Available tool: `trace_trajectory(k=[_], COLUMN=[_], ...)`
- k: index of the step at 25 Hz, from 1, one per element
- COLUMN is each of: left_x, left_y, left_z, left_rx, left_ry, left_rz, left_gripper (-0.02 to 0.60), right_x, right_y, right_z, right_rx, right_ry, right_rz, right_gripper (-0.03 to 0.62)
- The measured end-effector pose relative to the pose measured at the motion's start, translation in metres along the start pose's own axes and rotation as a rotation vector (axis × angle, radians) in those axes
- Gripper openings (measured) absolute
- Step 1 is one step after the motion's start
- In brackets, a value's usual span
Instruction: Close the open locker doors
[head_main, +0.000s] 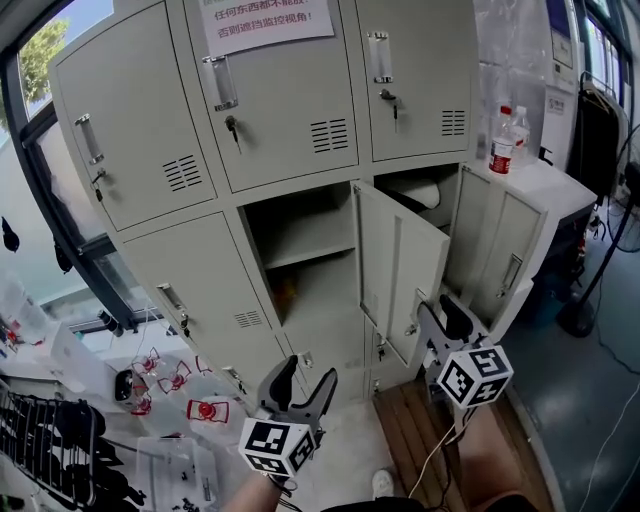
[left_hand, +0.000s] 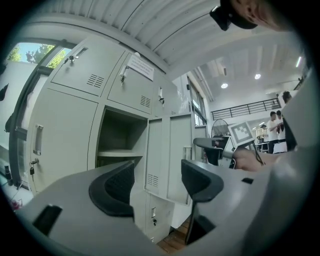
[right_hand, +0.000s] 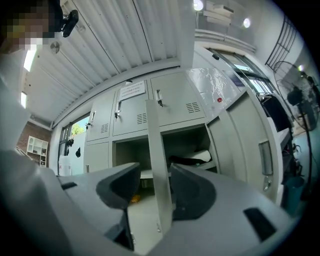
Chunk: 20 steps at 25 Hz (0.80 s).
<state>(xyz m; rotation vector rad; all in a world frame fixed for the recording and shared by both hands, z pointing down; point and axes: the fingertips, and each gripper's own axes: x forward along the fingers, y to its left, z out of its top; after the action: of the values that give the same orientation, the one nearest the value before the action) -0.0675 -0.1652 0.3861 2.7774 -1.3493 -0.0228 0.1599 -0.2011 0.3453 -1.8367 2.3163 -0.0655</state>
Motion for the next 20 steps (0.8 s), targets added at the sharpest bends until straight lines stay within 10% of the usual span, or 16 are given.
trace_trajectory(k=[20], left_x=[0.062], left_y=[-0.019], left_z=[0.002], left_rx=[0.007], left_ry=[-0.005], left_rz=[-0.017], left_gripper=[0.287], right_x=[0.017], right_y=[0.002], right_z=[0.009], right_rx=[-0.074], right_ry=[-0.009], right_rz=[0.147], right_gripper=[0.094])
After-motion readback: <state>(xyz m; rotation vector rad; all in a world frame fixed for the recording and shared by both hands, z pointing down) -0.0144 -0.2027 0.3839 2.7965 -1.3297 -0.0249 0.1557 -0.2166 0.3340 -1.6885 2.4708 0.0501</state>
